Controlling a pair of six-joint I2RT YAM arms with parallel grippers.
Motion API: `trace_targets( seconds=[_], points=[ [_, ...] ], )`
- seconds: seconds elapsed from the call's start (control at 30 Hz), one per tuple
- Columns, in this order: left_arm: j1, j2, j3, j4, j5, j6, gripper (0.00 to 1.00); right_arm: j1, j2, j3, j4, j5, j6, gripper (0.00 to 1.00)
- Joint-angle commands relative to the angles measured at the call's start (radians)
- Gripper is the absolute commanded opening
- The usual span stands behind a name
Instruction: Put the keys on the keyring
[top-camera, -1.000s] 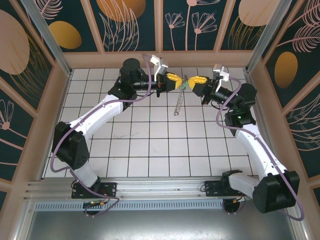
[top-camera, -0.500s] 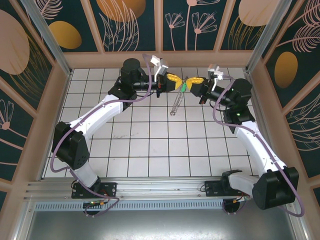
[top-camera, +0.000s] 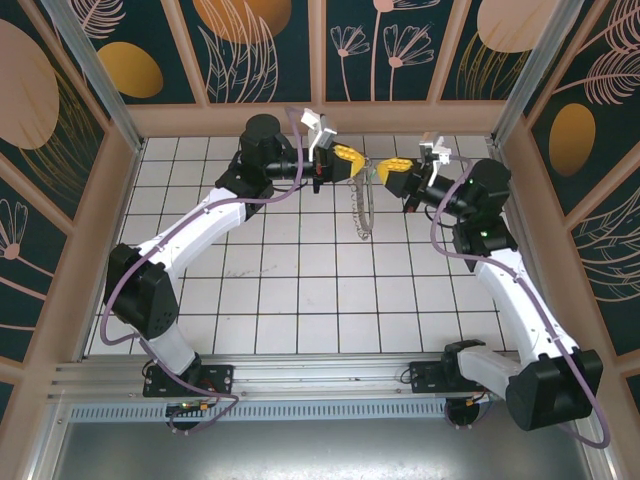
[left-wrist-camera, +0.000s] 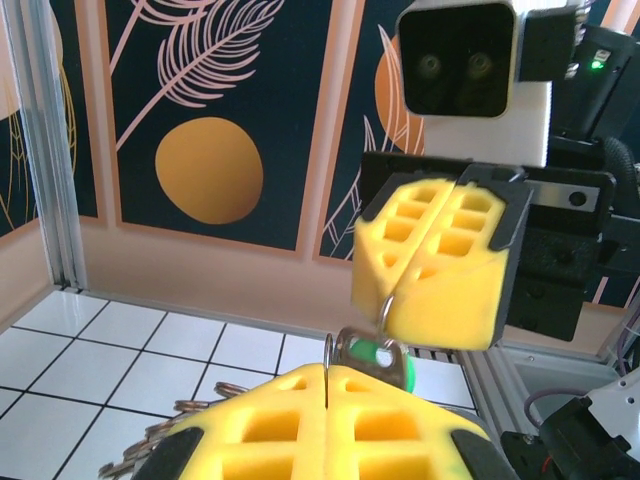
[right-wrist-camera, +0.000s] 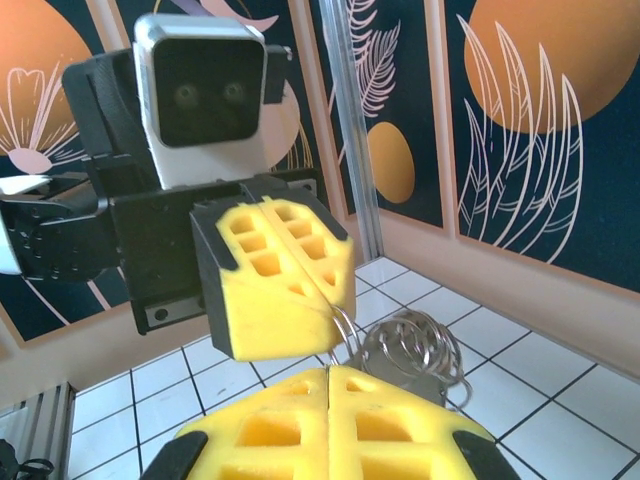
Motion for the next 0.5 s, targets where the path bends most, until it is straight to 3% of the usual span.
trace_targets(
  seconds=[0.0, 0.47],
  points=[
    [-0.006, 0.005, 0.04, 0.012, 0.016, 0.018, 0.0, -0.006, 0.017, 0.049, -0.01, -0.005, -0.033, 0.0],
    [-0.005, 0.006, 0.048, 0.015, 0.027, 0.012, 0.0, 0.024, 0.058, 0.097, 0.019, -0.023, -0.027, 0.0]
  ],
)
